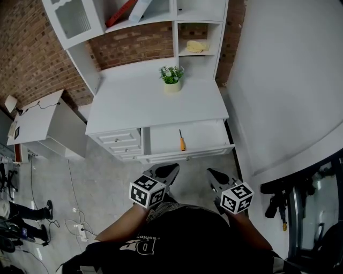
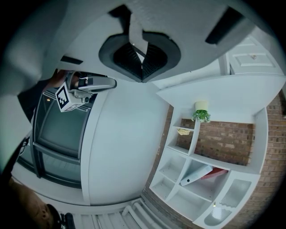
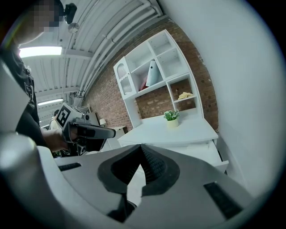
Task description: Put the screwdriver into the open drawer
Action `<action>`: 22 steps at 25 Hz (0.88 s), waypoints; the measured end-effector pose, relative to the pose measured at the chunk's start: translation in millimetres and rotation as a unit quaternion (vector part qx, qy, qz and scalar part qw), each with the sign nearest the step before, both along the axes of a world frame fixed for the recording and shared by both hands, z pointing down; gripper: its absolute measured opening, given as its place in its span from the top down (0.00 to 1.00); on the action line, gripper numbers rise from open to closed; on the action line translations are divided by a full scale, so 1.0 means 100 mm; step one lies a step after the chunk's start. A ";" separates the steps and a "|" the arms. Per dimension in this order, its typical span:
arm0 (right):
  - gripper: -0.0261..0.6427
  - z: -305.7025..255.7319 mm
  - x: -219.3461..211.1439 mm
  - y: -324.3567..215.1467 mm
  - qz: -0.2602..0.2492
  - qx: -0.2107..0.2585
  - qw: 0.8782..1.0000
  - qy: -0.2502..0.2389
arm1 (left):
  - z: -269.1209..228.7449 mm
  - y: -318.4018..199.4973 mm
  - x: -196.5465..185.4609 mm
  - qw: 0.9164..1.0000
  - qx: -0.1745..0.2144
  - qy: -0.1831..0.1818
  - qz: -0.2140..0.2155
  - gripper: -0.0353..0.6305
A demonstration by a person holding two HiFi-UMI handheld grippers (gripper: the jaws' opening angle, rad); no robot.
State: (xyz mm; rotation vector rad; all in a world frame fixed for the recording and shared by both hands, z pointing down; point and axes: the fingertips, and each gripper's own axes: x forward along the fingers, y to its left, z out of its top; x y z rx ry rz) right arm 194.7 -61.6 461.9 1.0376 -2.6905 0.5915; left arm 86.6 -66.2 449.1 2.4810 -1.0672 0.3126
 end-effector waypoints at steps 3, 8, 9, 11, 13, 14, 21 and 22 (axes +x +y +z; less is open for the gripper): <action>0.95 0.01 0.00 0.03 -0.004 0.001 1.000 0.002 | 0.00 0.02 0.02 1.000 0.000 0.002 0.001 0.92; 0.95 0.00 0.01 0.05 -0.006 0.002 1.000 0.003 | 0.00 0.02 0.04 1.000 0.000 0.003 0.001 0.92; 0.95 0.01 0.01 0.06 -0.006 0.001 1.000 0.003 | 0.00 0.02 0.04 1.000 -0.001 0.003 0.000 0.92; 0.95 0.01 0.02 0.06 -0.004 0.001 1.000 0.003 | 0.01 0.03 0.03 1.000 -0.002 0.003 0.000 0.92; 0.95 0.01 0.02 0.07 -0.002 0.002 1.000 0.002 | 0.02 0.04 0.04 1.000 -0.003 0.002 0.001 0.92; 0.95 0.01 0.02 0.07 -0.002 0.003 1.000 0.002 | 0.03 0.05 0.04 1.000 -0.003 0.003 0.001 0.92; 0.95 -0.01 0.02 0.08 -0.004 0.007 1.000 0.005 | 0.01 0.07 0.05 1.000 0.002 0.003 0.000 0.92; 0.95 -0.01 0.01 0.08 -0.005 0.007 1.000 0.005 | 0.00 0.08 0.04 1.000 0.002 0.003 -0.001 0.92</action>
